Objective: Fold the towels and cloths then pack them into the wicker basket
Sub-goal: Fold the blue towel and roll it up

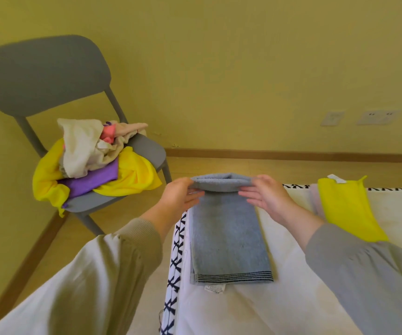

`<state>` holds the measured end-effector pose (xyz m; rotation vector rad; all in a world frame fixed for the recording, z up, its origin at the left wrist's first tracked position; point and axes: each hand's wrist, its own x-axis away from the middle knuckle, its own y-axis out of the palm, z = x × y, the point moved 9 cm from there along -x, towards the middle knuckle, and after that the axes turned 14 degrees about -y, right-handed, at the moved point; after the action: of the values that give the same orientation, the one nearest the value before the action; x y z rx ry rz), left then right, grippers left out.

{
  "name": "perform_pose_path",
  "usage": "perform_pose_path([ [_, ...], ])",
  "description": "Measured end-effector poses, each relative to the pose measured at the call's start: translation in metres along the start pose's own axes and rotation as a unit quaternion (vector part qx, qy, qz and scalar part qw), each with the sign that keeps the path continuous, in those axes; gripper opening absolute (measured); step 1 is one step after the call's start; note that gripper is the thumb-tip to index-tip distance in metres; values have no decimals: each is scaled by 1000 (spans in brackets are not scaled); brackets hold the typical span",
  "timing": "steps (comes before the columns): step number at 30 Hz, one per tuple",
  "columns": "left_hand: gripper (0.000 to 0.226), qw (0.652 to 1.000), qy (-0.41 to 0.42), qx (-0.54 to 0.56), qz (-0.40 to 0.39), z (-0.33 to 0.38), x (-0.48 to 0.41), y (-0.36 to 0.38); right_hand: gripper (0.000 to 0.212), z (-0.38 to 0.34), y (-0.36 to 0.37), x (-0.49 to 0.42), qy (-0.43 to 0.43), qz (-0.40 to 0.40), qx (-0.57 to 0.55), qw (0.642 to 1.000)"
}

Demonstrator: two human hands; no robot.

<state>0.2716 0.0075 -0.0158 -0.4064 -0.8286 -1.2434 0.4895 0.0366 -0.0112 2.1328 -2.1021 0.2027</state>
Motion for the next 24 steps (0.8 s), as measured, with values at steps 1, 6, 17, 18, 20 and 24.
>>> perform_pose_path([
  [1, 14, 998, -9, 58, -20, 0, -1, 1, 14, -1, 0, 1, 21, 14, -45, 999],
  [6, 5, 993, 0, 121, -7, 0, -6, -3, 15, -5, -11, -5, 18, 93, -91, 991],
  [17, 67, 991, 27, -89, -99, 11, -12, 3, 52, 16, -4, -8, 120, -42, -109, 986],
  [18, 63, 990, 7, -77, -119, 7, -12, 6, 42, 18, -3, -9, 128, -44, -110, 985],
  [20, 45, 988, -31, -53, -140, -1, -16, 9, 17, 26, 0, -12, 149, -50, -85, 984],
  [24, 28, 997, -35, -46, -49, -9, -27, -3, 24, 33, 3, -22, 131, -52, -46, 989],
])
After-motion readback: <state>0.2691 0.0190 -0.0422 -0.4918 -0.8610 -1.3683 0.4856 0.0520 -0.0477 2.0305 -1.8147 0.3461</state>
